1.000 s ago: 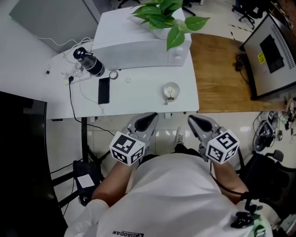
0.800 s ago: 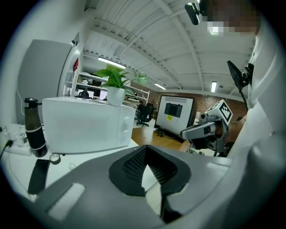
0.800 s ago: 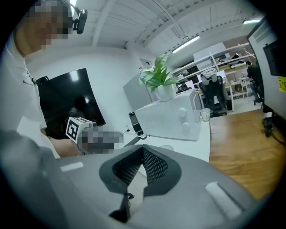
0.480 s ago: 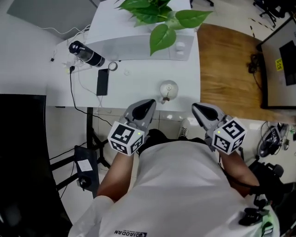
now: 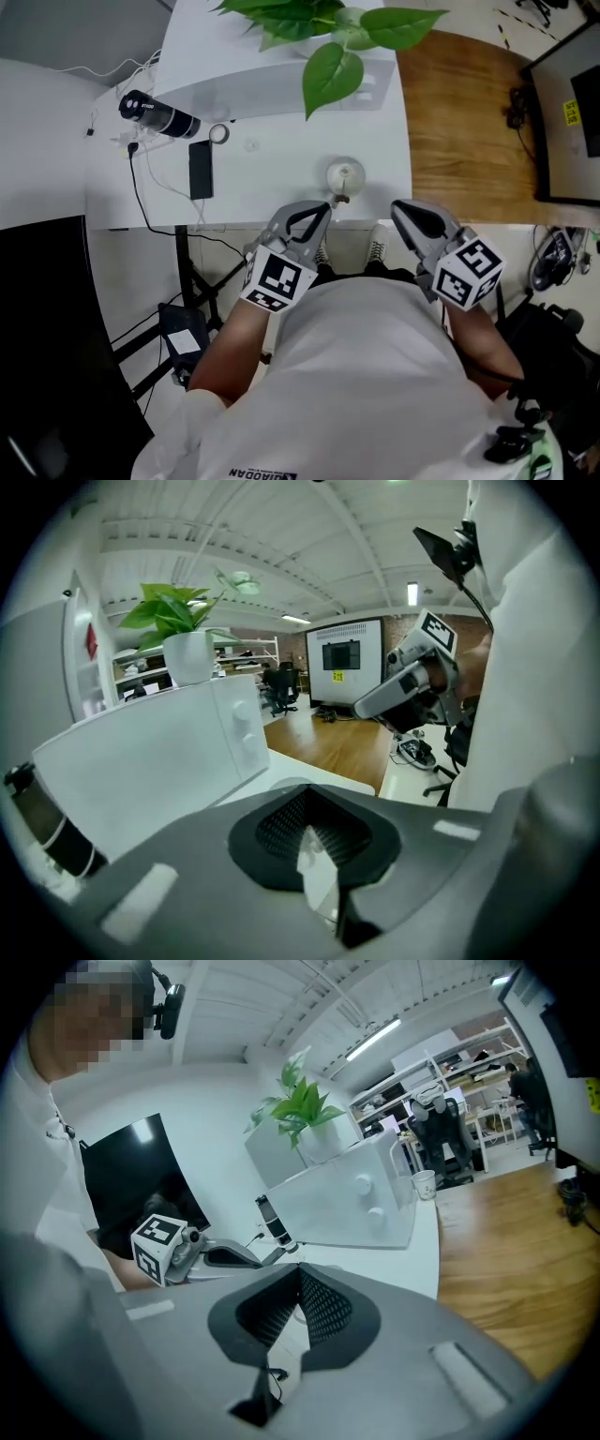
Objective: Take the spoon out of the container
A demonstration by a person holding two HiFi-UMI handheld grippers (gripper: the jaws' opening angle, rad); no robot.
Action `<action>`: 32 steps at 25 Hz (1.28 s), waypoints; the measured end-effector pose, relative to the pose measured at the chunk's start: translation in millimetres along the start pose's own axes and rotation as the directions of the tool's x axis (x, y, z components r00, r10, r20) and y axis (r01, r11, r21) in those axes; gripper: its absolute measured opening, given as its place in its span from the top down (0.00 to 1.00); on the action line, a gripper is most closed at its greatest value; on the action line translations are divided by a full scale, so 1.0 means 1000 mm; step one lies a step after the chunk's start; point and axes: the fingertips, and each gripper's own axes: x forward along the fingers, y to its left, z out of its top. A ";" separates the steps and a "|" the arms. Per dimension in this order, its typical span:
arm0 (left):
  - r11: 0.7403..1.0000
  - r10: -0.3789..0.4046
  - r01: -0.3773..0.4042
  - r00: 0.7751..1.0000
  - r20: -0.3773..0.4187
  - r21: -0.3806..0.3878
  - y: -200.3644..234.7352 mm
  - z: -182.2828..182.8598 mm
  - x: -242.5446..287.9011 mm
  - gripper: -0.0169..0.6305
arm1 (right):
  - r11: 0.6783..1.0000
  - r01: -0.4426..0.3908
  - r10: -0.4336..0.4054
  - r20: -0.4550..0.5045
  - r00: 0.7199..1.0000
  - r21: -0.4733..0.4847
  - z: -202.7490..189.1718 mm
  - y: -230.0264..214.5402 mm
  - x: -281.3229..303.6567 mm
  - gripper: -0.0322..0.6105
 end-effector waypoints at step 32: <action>0.846 0.051 0.108 0.958 -0.282 0.523 -0.017 -0.043 0.065 0.84 | 0.990 0.120 -0.124 0.050 0.991 0.070 -0.021 -0.006 -0.016 0.94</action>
